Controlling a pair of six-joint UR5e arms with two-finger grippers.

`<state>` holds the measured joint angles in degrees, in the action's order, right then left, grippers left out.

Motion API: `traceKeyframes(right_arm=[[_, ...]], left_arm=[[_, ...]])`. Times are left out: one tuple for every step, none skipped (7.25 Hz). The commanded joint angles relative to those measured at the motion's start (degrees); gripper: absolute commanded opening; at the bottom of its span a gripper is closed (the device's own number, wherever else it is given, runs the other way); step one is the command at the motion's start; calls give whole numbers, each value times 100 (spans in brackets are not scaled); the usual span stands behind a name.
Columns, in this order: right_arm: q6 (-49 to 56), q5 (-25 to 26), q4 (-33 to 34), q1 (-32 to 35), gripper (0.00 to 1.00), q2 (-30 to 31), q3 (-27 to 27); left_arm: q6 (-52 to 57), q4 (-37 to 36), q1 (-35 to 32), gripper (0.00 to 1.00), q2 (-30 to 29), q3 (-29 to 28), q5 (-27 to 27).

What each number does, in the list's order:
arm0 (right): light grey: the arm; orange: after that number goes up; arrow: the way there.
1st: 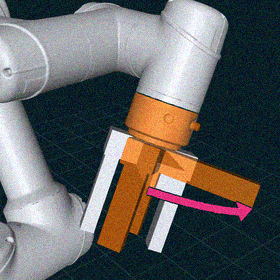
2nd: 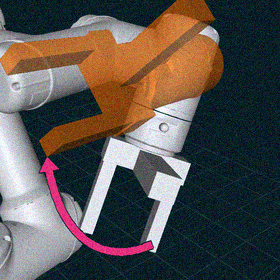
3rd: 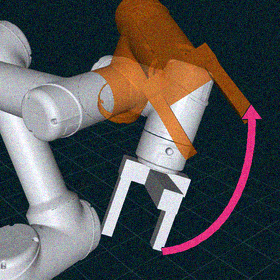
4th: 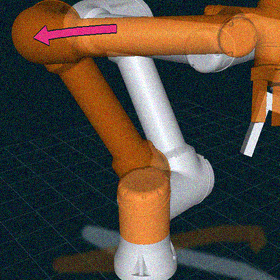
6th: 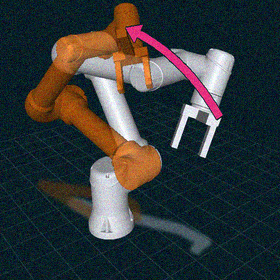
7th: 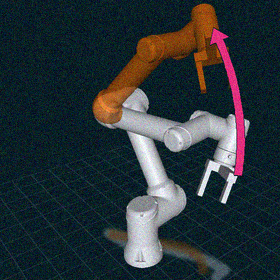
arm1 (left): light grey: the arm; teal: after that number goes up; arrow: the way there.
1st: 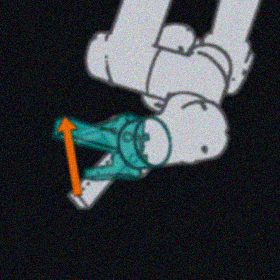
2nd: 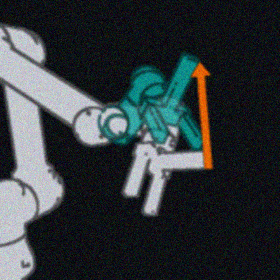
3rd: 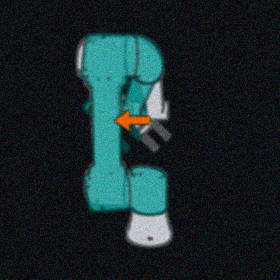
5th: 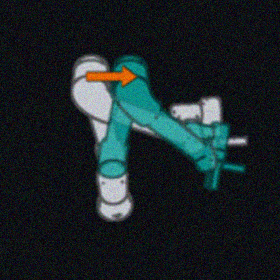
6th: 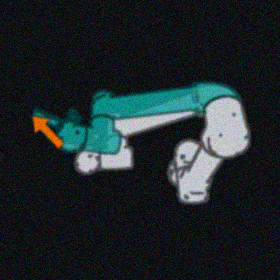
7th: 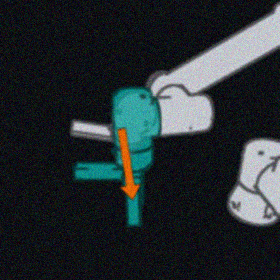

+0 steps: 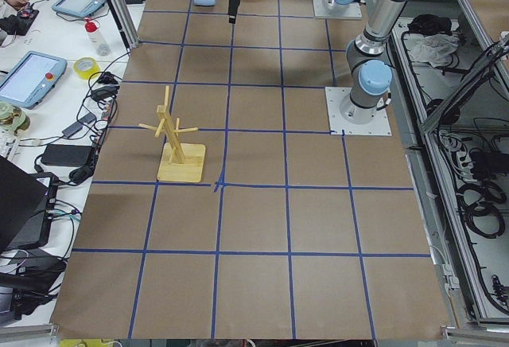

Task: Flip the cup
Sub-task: 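Lower the right gripper onto the white cup and grasp it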

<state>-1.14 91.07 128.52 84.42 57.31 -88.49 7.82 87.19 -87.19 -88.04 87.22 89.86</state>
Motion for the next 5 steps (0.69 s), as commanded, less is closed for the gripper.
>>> traceKeyframes(right_arm=[[18, 16, 567, -5, 100, -404, 15], [9, -1, 804, -14, 98, -544, 16], [0, -36, 815, -14, 80, -554, 42], [9, -54, 763, -22, 67, -537, 42], [17, -63, 719, -22, 67, -459, 51]], left_arm=[[0, 0, 0, 100, 6, -3, -4], [0, 0, 0, 100, -12, -3, -4], [0, 9, 0, 100, 6, 5, 5], [9, 0, 0, 100, 6, -3, 5], [0, -9, 0, 100, 6, -3, -4]])
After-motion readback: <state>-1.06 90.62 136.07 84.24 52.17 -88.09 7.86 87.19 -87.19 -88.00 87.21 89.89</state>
